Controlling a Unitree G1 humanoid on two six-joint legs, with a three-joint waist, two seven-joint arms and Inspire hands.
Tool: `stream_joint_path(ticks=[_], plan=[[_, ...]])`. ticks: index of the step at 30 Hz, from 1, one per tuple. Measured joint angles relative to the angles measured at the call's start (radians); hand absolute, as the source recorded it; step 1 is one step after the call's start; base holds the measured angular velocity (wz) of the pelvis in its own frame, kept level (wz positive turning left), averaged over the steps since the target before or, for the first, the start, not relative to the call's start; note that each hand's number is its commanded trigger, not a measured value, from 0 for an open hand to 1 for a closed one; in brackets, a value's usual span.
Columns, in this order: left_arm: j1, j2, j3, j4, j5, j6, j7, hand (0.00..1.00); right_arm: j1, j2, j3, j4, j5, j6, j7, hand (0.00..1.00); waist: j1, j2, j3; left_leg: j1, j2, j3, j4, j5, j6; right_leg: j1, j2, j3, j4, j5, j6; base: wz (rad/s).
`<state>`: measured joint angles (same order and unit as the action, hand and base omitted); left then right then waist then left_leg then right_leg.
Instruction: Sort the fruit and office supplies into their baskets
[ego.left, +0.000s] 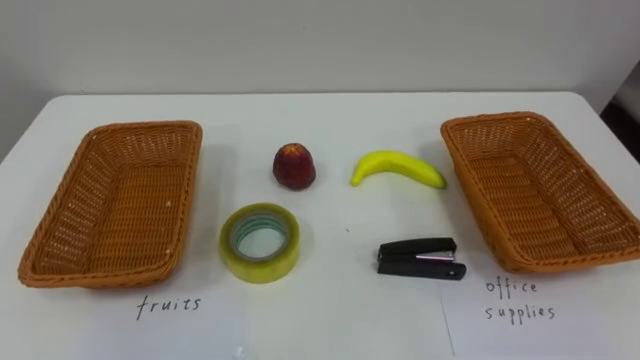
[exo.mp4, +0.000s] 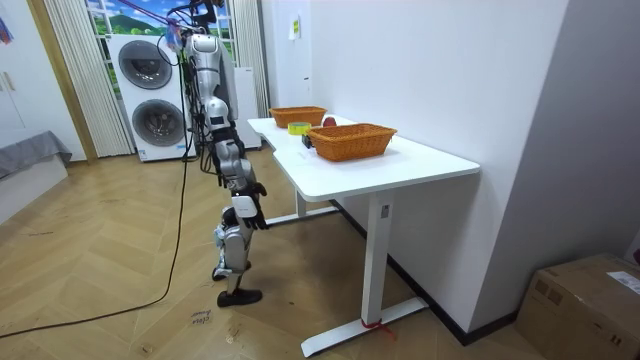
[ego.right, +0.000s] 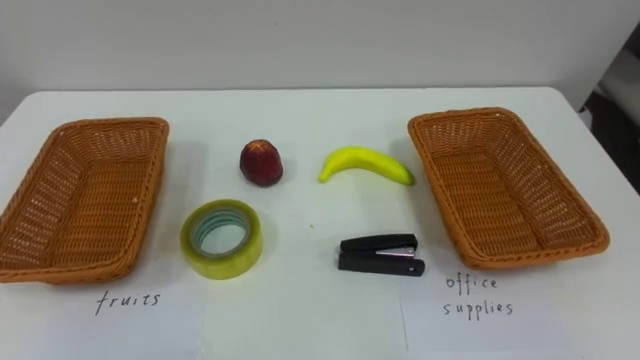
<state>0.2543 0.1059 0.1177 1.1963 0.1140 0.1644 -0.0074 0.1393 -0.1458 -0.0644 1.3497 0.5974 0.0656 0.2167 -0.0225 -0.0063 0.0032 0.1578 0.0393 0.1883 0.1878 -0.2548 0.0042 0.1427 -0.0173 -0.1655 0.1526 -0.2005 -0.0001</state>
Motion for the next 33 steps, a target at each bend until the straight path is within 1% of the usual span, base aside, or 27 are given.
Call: stream_joint_path(ticks=[3, 5, 9, 13, 14, 16, 20, 23, 26, 29, 30, 33], plan=[[0.000, 0.006, 0.002, -0.008, 0.003, 0.000, 0.001, 0.00, 0.018, 0.000, -0.004, -0.005, 0.035, 0.000, -0.025, 0.00, 0.000, -0.001, 0.0000, 0.000, 0.000, 0.000, -0.001, 0.000, 0.000, 0.000, 0.000, 0.001, -0.001, 0.000, 0.000, 0.00], [0.001, 0.010, 0.004, -0.018, 0.007, -0.001, 0.004, 0.00, 0.032, 0.000, -0.022, -0.022, 0.043, 0.000, -0.036, 0.00, -0.001, -0.002, 0.0004, 0.002, 0.000, 0.001, -0.001, 0.000, 0.000, -0.002, 0.000, 0.002, -0.001, -0.001, 0.000, 0.00], [0.015, 0.033, 0.010, -0.056, 0.007, -0.005, 0.005, 0.00, 0.058, 0.000, -0.080, -0.036, 0.064, 0.001, -0.073, 0.00, -0.010, -0.008, 0.0001, 0.004, 0.001, 0.003, -0.001, 0.000, 0.000, -0.002, 0.001, 0.008, 0.001, -0.001, -0.001, -0.03], [0.024, 0.035, 0.065, -0.061, 0.007, -0.017, 0.017, 0.00, 0.065, -0.007, -0.130, -0.033, 0.072, 0.002, -0.090, 0.00, -0.028, -0.016, -0.0004, 0.005, 0.001, 0.003, -0.008, 0.000, 0.000, -0.002, 0.002, 0.014, 0.003, -0.001, -0.001, -0.03], [0.024, 0.035, 0.070, -0.061, 0.007, -0.019, 0.020, 0.00, 0.067, -0.007, -0.136, -0.033, 0.075, 0.002, -0.095, 0.00, -0.029, -0.018, -0.0003, 0.006, 0.001, 0.003, -0.009, 0.000, 0.000, -0.003, 0.003, 0.015, 0.003, -0.001, -0.001, -0.07], [0.024, 0.034, 0.100, -0.059, 0.007, -0.028, 0.023, 0.00, 0.081, -0.009, -0.183, -0.033, 0.111, 0.002, -0.107, 0.00, -0.029, -0.020, -0.0008, 0.012, 0.000, 0.007, -0.011, 0.000, 0.000, -0.001, 0.005, 0.020, 0.005, -0.001, -0.001, -0.07], [0.033, 0.043, 0.125, -0.057, 0.007, -0.034, 0.024, 0.00, 0.094, -0.011, -0.244, -0.035, 0.166, 0.002, -0.133, 0.00, -0.033, -0.022, -0.0010, 0.028, 0.001, 0.022, -0.015, 0.000, 0.000, 0.000, 0.003, 0.027, 0.020, -0.002, -0.001, -0.10], [0.036, 0.045, 0.137, -0.057, 0.007, -0.034, 0.036, 0.00, 0.087, -0.013, -0.309, -0.054, 0.204, 0.002, -0.180, 0.00, -0.048, -0.023, -0.0010, 0.030, 0.000, 0.025, -0.020, 0.000, 0.000, 0.001, 0.002, 0.027, 0.019, -0.003, 0.000, -0.03], [0.042, 0.047, 0.156, -0.057, 0.001, -0.034, 0.045, 0.00, 0.091, -0.014, -0.338, -0.105, 0.243, 0.003, -0.233, 0.00, -0.059, -0.025, -0.0006, 0.035, 0.001, 0.032, -0.023, -0.001, 0.000, -0.003, 0.003, 0.041, 0.023, -0.007, 0.000, -0.08], [0.047, 0.052, 0.163, -0.061, -0.006, -0.036, 0.048, 0.00, 0.105, -0.015, -0.391, -0.201, 0.269, 0.002, -0.293, 0.00, -0.070, -0.027, -0.0012, 0.028, 0.000, 0.036, -0.024, -0.001, 0.000, -0.023, 0.005, 0.053, 0.042, -0.013, -0.001, -0.09], [0.056, 0.053, 0.168, -0.064, -0.006, -0.042, 0.049, 0.00, 0.114, -0.017, -0.421, -0.240, 0.301, 0.001, -0.319, 0.00, -0.072, -0.027, -0.0014, 0.029, 0.001, 0.046, -0.024, -0.001, 0.000, -0.033, 0.006, 0.059, 0.055, -0.016, -0.003, -0.19], [0.075, 0.057, 0.188, -0.081, -0.006, -0.046, 0.049, 0.00, 0.110, -0.026, -0.473, -0.315, 0.337, -0.011, -0.380, 0.00, -0.091, -0.031, -0.0026, 0.025, 0.001, 0.051, -0.024, -0.002, -0.001, -0.041, 0.006, 0.058, 0.055, -0.017, -0.003, -0.09]])
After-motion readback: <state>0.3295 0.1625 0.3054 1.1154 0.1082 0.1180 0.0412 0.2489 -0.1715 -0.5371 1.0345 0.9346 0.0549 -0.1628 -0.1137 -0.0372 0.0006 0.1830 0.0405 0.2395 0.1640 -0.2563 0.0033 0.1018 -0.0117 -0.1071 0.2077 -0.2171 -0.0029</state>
